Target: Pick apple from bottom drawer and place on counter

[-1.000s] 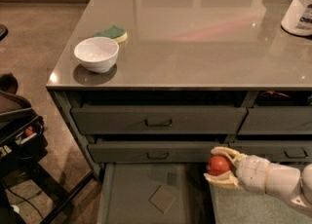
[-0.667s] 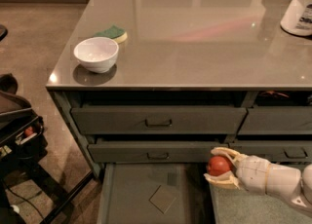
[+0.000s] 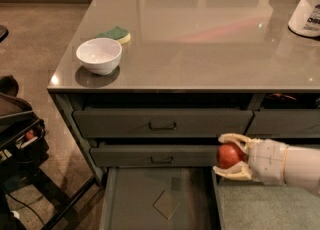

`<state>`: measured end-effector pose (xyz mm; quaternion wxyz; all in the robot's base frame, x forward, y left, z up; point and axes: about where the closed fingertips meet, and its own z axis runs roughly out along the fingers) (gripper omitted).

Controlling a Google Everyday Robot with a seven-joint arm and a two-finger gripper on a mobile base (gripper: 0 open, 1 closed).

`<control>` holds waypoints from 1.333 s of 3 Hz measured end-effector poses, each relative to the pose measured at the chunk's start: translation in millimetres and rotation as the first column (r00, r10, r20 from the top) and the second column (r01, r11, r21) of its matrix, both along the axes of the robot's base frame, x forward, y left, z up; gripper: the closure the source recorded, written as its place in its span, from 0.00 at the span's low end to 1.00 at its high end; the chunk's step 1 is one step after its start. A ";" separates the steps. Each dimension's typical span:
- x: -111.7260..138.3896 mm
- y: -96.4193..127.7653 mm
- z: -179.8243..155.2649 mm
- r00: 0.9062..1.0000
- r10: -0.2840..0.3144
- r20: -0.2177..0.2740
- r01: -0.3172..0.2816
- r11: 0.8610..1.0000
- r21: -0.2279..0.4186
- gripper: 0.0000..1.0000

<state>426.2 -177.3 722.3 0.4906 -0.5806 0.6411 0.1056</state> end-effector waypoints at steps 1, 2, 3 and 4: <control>6.9 12.4 91.2 0.988 0.071 0.139 -0.055 0.992 -0.112 1.00; 6.8 12.5 91.0 0.988 0.071 0.139 -0.056 0.992 -0.111 1.00; 20.2 12.8 105.4 0.982 0.092 0.166 -0.066 0.986 -0.154 1.00; 52.3 19.8 140.9 0.963 0.158 0.220 -0.105 0.967 -0.234 1.00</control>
Offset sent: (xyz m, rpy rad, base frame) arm 0.0037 0.0098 0.0670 -0.0818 -0.1058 0.0512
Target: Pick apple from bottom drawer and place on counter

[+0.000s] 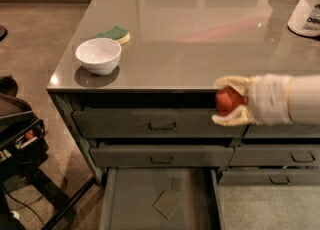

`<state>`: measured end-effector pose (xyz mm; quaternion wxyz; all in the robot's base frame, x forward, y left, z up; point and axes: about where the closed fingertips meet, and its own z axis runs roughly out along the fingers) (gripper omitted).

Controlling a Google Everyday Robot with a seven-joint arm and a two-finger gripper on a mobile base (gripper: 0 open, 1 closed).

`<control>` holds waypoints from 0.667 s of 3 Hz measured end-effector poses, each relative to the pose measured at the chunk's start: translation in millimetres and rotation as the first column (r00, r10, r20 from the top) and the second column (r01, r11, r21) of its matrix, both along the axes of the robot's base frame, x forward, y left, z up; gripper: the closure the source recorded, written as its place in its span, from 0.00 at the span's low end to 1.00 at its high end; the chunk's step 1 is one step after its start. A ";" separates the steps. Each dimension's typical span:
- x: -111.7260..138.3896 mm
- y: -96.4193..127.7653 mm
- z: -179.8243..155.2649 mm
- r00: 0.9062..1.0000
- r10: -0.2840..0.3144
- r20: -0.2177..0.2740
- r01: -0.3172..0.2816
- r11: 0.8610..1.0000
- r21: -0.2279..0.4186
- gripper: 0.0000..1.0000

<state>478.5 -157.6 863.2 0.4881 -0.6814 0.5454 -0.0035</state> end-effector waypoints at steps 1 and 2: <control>47.0 26.4 58.3 0.991 0.092 0.099 -0.083 0.992 -0.093 1.00; 89.6 51.1 94.1 0.975 0.180 0.131 -0.161 0.976 -0.146 1.00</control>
Offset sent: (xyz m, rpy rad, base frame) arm 0.1634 0.1411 0.1518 -0.1737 -0.2152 0.3924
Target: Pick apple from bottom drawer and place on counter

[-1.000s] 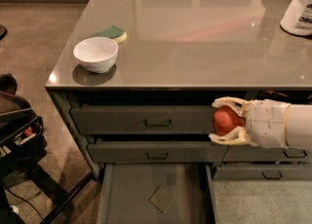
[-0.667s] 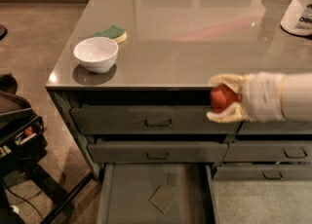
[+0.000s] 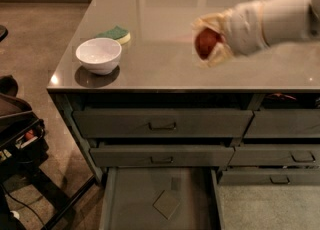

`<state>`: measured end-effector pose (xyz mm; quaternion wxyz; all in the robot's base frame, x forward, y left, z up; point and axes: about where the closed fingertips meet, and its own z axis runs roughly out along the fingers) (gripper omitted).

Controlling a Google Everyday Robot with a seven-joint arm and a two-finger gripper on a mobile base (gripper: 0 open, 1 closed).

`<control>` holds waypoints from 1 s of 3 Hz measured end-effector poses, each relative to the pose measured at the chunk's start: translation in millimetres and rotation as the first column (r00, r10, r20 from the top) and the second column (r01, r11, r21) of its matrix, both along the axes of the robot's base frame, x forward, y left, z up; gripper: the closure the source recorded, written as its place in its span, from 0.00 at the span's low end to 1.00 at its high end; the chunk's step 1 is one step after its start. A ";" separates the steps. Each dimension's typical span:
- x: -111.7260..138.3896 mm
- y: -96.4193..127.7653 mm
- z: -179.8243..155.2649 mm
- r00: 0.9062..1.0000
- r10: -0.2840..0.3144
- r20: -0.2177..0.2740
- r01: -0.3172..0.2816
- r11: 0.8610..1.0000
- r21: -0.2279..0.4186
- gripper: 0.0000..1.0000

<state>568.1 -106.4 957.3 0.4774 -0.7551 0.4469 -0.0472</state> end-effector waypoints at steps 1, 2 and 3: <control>38.2 47.3 20.0 0.992 0.125 0.029 -0.125 0.992 0.003 1.00; 44.1 73.2 37.8 0.985 0.165 0.057 -0.166 0.986 0.017 1.00; 46.1 69.2 23.3 0.988 0.154 0.035 -0.155 0.987 0.036 1.00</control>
Offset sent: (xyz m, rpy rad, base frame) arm 0.0323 0.0391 0.0175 0.0037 -0.0248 0.1038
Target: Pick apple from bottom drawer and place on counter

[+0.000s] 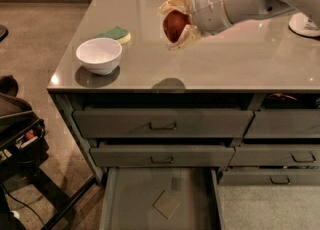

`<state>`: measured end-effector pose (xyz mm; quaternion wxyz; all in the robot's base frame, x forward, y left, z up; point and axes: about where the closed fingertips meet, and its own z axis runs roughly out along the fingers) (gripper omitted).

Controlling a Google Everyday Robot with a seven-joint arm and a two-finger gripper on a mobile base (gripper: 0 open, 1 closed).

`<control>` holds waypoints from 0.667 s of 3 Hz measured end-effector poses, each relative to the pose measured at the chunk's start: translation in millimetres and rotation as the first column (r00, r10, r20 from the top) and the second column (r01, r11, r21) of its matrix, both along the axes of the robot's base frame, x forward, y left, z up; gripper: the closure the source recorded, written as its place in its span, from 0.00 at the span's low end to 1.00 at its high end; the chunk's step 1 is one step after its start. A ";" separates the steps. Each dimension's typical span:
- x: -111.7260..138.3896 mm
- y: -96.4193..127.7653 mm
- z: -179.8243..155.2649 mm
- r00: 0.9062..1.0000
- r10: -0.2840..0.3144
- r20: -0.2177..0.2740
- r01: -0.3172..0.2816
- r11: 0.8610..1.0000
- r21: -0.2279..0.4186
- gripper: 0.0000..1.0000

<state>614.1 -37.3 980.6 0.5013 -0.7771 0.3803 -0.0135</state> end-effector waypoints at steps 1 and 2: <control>9.1 -4.9 -17.9 1.000 0.005 -0.017 -0.005 1.000 -0.006 1.00; 46.5 4.7 -42.1 0.996 0.076 -0.037 -0.076 0.997 -0.008 1.00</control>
Offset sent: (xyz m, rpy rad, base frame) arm 0.0984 0.0131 -0.0536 0.0016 0.0309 0.1531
